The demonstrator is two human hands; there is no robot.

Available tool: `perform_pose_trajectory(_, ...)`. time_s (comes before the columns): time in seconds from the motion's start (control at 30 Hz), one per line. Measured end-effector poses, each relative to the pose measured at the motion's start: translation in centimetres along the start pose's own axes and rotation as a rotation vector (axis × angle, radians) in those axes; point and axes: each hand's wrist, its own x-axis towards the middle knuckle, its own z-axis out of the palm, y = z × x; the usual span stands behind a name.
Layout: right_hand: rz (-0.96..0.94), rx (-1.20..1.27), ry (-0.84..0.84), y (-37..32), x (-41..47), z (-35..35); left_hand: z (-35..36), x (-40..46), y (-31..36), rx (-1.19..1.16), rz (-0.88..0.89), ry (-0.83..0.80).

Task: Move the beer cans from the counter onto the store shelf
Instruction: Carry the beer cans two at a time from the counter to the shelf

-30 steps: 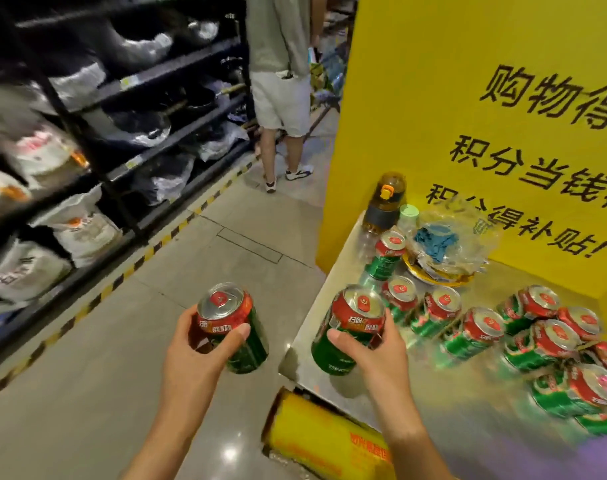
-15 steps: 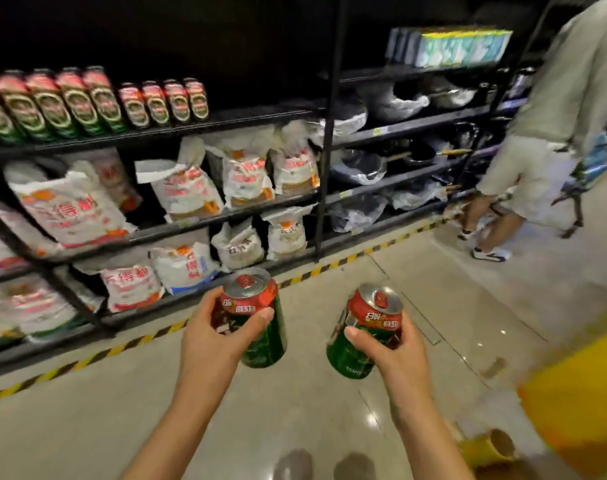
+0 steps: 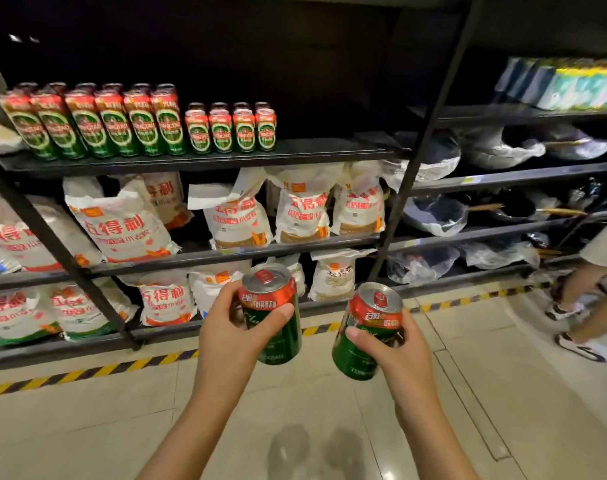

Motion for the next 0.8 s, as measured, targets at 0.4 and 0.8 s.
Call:
perform_pose_trajectory(0.4, 0.003, -0.047, -0.163, -2.8, 19.8, 4.9, 2.7, 16.3, -0.9, -0.006, -0.062, 0.213)
perform_pose_trajectory(0.8, -0.016, -0.041, -0.153, -5.7, 38.8, 12.4, 6.0, 37.8, -1.4, -0.038, -0.043, 0.167)
